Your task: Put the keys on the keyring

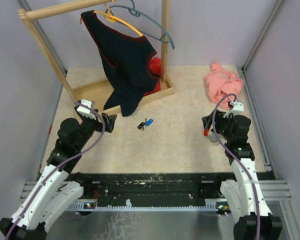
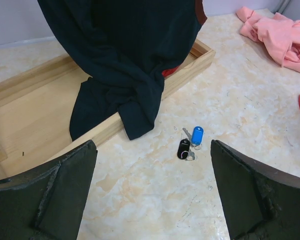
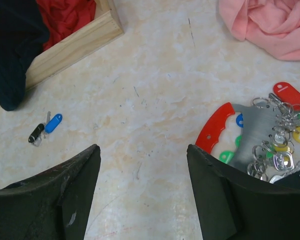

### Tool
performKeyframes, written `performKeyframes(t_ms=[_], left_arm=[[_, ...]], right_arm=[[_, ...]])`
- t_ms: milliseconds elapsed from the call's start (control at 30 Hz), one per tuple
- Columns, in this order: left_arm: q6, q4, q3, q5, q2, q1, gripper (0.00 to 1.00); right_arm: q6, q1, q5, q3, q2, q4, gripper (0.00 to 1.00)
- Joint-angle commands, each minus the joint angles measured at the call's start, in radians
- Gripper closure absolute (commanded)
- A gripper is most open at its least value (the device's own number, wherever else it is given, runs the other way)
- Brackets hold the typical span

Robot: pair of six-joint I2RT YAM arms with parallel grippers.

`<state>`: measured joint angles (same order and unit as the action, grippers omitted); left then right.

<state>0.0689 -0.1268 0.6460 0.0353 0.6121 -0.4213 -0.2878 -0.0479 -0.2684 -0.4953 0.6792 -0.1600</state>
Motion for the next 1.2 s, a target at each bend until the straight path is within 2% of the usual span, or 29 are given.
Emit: performKeyframes(t_ms=[0,500,733,867,1000,1167], left_arm=[[0.009,0.025,-0.006,-0.017,-0.015,0.008,0.01],[0.073,-0.038,0.046,-0.092,0.07,0.008,0.01],[0.059,-0.038,0.04,-0.1,0.067,0.007,0.01],[0.059,-0.046,0.041,-0.116,0.078,0.009,0.01],[0.064,-0.045,0.037,-0.136,0.077,0.011,0.01],[0.068,-0.031,0.029,-0.163,0.077,0.014,0.01]], right_arm=[[0.013,0.009,0.049,-0.077,0.024,-0.013,0.3],[-0.012,0.008,0.219,-0.158,0.259,-0.148,0.29],[-0.01,0.029,0.314,-0.216,0.445,-0.175,0.34],[-0.015,0.085,0.365,-0.27,0.591,-0.161,0.39],[-0.009,0.089,0.428,-0.323,0.713,-0.154,0.44],[-0.008,0.089,0.407,-0.353,0.801,-0.128,0.45]])
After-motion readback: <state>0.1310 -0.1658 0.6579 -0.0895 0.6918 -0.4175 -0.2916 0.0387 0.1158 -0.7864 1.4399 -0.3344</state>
